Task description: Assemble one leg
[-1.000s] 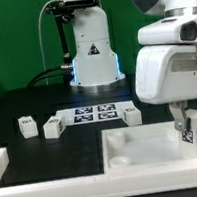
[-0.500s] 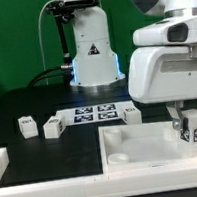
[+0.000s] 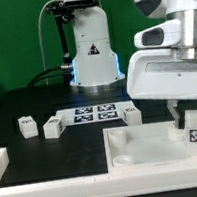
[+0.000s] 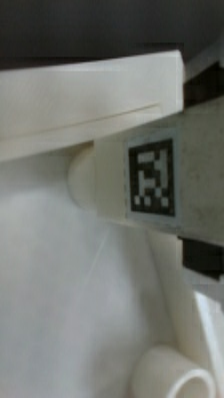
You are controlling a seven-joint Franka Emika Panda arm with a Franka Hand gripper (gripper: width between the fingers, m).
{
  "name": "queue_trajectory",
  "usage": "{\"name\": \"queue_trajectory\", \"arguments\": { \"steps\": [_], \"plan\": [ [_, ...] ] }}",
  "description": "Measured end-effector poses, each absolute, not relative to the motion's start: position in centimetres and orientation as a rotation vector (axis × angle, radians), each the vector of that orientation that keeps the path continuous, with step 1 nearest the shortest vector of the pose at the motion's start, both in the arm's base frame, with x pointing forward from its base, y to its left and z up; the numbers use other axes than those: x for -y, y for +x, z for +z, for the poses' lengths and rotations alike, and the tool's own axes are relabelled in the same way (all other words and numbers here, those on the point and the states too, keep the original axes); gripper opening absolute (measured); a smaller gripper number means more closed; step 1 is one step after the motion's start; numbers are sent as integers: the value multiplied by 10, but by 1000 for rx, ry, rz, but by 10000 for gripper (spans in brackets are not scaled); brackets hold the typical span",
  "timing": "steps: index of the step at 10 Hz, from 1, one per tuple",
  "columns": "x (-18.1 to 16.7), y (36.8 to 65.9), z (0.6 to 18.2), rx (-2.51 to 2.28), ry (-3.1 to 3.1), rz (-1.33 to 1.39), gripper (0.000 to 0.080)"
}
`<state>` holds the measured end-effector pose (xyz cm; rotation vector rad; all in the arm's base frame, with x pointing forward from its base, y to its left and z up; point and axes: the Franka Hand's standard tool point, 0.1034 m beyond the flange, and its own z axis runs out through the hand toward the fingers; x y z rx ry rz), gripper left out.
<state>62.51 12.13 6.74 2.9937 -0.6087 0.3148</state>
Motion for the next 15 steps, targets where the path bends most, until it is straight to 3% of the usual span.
{"name": "queue_trajectory", "arguments": {
  "steps": [5,7,8,9,10,11,15],
  "plan": [
    [-96,615,68,1187,2742,336,315],
    [-92,615,68,1215,2722,334,315],
    [-92,615,68,1214,2722,335,387],
    [-92,615,67,1213,2723,335,526],
    [-92,615,67,1213,2723,335,526],
    [-92,615,67,1213,2723,334,627],
    [-92,615,67,1213,2723,334,648]
  ]
}}
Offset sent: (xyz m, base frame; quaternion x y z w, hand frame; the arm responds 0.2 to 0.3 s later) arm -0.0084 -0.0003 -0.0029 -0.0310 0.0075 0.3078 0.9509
